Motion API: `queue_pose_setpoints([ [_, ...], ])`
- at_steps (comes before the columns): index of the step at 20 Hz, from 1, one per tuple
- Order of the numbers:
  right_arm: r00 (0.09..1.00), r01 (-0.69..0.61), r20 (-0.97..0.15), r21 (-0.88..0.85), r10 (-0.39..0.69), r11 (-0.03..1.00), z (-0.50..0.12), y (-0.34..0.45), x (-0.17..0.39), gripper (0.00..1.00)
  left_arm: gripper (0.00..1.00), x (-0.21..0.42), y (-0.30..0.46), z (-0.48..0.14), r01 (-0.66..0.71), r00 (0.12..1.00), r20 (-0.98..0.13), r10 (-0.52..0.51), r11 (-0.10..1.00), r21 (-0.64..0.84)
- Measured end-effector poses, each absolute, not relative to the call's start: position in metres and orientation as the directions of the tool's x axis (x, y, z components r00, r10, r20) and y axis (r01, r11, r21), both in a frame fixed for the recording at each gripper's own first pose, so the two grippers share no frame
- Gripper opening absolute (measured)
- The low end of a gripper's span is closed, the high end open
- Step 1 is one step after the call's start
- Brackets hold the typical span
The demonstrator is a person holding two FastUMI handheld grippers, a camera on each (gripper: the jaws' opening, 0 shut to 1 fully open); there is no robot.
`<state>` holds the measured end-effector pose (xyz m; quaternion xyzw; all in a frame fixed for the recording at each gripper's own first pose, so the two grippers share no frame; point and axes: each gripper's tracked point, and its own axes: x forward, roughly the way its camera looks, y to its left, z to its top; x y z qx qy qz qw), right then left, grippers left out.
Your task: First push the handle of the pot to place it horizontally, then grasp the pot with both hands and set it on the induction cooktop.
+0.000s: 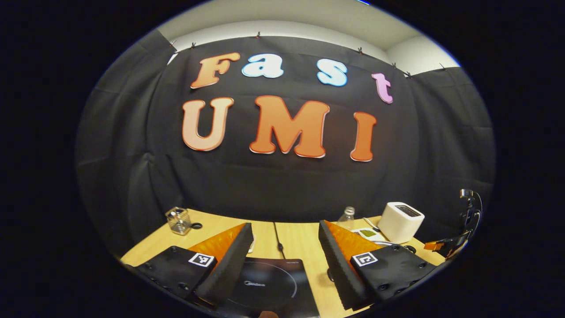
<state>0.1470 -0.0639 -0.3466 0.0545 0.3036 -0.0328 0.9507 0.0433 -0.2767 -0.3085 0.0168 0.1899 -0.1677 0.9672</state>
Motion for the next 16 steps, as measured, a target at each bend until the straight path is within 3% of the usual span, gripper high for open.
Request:
queue_pose_setpoints([
  [2, 0.823, 0.083, -0.568, 0.087, -0.019, 0.993, -0.343, -0.064, 0.147, 0.03, 0.98, 0.034, -0.295, -0.333, 0.353, 0.853, -0.4, -0.335, 0.935, -0.031],
  [6, 0.848, 0.025, -0.53, 0.046, 0.003, 0.999, -0.34, -0.056, 0.152, 0.37, 0.98, 0.015, -0.333, -0.387, 0.391, 0.803, -0.469, -0.368, 0.919, -0.05],
  [9, 0.863, -0.035, -0.504, 0.011, 0.036, 0.999, -0.339, -0.044, 0.156, 0.71, 0.98, 0.008, -0.353, -0.426, 0.406, 0.761, -0.529, -0.376, 0.912, -0.064],
  [11, 0.86, -0.048, -0.509, -0.002, 0.04, 0.999, -0.343, -0.041, 0.16, 0.88, 0.98, 0.003, -0.362, -0.453, 0.413, 0.734, -0.566, -0.375, 0.908, -0.067],
  [13, 0.852, -0.047, -0.522, -0.008, 0.036, 0.999, -0.35, -0.041, 0.165, 0.94, 0.98, 0.0, -0.371, -0.479, 0.418, 0.697, -0.612, -0.373, 0.905, -0.075],
  [16, 0.838, -0.045, -0.546, -0.028, 0.023, 0.999, -0.366, -0.043, 0.176, 0.94, 0.98, -0.007, -0.381, -0.515, 0.424, 0.629, -0.683, -0.371, 0.9, -0.098],
])
